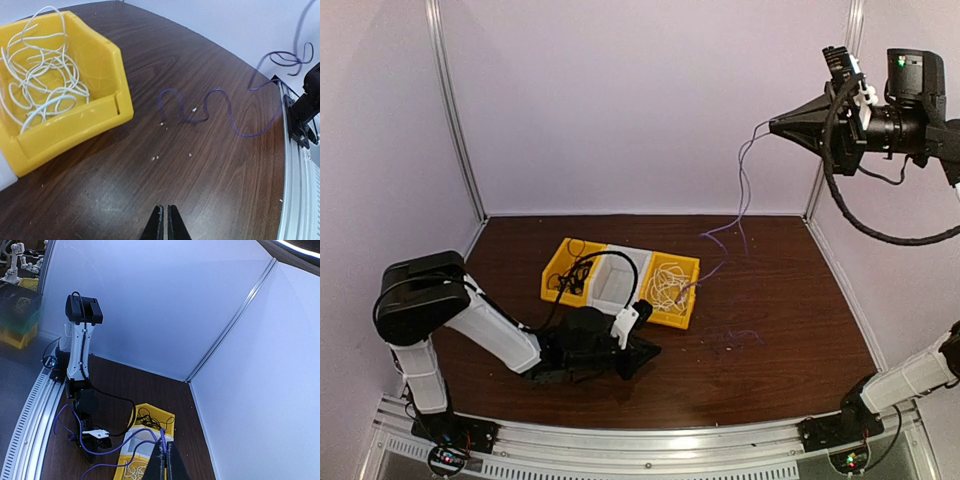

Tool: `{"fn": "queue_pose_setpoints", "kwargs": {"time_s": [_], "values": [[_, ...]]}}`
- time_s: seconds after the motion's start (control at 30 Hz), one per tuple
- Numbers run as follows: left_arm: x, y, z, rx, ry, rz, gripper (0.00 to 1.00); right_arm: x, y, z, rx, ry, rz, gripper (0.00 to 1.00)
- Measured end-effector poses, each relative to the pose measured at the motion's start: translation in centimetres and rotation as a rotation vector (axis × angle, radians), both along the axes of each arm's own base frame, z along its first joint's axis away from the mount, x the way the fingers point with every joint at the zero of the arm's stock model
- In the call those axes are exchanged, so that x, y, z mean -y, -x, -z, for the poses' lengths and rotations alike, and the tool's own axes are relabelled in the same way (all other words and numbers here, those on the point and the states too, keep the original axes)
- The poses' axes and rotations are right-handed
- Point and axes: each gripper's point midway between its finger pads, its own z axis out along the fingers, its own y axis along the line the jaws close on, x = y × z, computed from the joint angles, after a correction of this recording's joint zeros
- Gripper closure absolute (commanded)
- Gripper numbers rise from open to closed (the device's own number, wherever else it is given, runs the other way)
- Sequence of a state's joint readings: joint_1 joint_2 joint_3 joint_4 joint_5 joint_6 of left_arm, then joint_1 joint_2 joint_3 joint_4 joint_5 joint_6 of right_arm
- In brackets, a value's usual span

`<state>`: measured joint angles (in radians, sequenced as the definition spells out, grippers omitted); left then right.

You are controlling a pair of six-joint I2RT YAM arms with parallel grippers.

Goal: Untangle the cables

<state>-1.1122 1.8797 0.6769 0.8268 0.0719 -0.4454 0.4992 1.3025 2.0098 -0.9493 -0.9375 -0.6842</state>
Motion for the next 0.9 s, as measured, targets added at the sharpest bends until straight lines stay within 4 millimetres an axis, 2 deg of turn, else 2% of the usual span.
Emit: {"fn": "queue_pose_setpoints", "kwargs": {"time_s": [0.1,0.17,0.3,0.4,0.53,0.7,0.9], "values": [[-1.4,0.5,0.5,-0.019,-0.024,-0.015,0.93,0.1,0.1,-0.4,0.004,-0.009,-0.004,1.0],[-2.0,0.7,0.2,-0.02,-0.025,-0.021,0.86,0.1,0.2,-0.4,-0.002,-0.01,-0.011,1.0],[-2.0,0.7,-2.3,0.011,0.023,-0.017,0.65,-0.2,0.0,-0.1,-0.021,-0.009,-0.022,1.0],[-1.6,0.8,-5.1,0.066,0.086,-0.007,0.55,-0.4,-0.2,0.5,-0.045,-0.004,-0.028,1.0],[0.2,0.8,-8.6,0.134,0.172,0.027,0.49,-0.7,-0.4,1.3,-0.078,0.0,-0.036,1.0],[3.7,0.0,-13.3,0.212,0.29,0.067,0.48,-1.0,-0.7,1.4,-0.089,-0.007,-0.047,1.0],[7.3,-0.3,-15.8,0.271,0.355,0.143,0.48,-1.1,-0.6,1.4,-0.1,-0.015,-0.06,1.0]]}}
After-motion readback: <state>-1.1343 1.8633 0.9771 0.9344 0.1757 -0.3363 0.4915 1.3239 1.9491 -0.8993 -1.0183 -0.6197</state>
